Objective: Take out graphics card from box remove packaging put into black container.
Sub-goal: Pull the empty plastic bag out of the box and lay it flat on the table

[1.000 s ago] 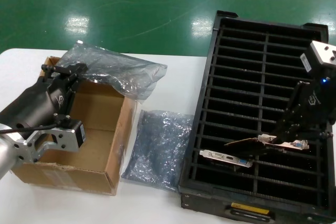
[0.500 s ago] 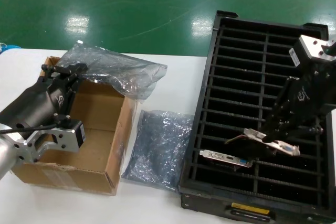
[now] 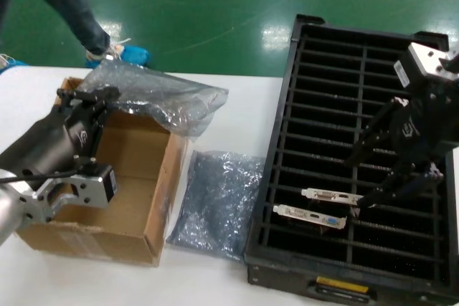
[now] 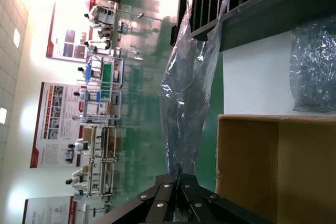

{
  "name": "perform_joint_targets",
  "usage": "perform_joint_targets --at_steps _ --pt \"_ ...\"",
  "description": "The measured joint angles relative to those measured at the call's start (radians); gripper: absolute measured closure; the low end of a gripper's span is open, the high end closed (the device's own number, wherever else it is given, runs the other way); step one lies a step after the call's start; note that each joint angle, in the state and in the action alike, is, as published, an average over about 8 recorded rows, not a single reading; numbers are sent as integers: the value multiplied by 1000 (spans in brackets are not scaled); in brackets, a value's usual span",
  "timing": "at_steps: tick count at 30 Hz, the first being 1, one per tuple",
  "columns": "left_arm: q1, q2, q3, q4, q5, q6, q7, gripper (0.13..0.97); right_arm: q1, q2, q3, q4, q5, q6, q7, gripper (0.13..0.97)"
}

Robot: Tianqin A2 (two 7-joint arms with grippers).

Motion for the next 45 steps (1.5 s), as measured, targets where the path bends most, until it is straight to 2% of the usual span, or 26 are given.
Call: perform_joint_targets --at_steps 5,11,13,14,16,19,22,23,26,29,33,36,39,45 --pt "0 0 0 0 0 0 0 958 -9 53 0 80 32 0 13 713" --pt "-1 7 -2 -4 8 9 -6 958 -13 77 0 115 41 0 15 562" --pt "-4 23 -8 -13 24 28 -22 958 -14 77 1 116 40 0 15 512" --pt "-7 35 -13 -19 37 44 -36 958 -14 77 1 116 40 0 15 512" --pt "-15 72 -27 -37 75 93 -80 958 -14 77 2 116 40 1 15 464" --pt "-36 153 -56 -70 154 196 -179 958 -14 77 2 116 40 1 15 392" --pt "-62 252 -90 -107 237 316 -297 958 -14 77 2 116 39 1 15 320" --pt "-72 286 -102 -118 261 360 -340 958 -14 77 2 116 39 1 15 320" --pt "-98 374 -136 -145 306 487 -467 958 -14 77 2 116 39 1 15 273" --pt "-121 436 -162 -161 328 620 -600 958 -14 77 2 116 39 1 15 226" --pt "-149 475 -176 -169 344 789 -779 958 -14 77 2 116 39 1 15 187" --pt "-169 486 -172 -174 350 877 -905 958 -14 77 2 116 39 1 15 164" --pt "-187 491 -160 -179 346 921 -1028 958 -14 77 2 116 39 1 15 142" --pt "-213 494 -112 -184 367 957 -1282 958 -14 77 2 116 39 1 15 133"
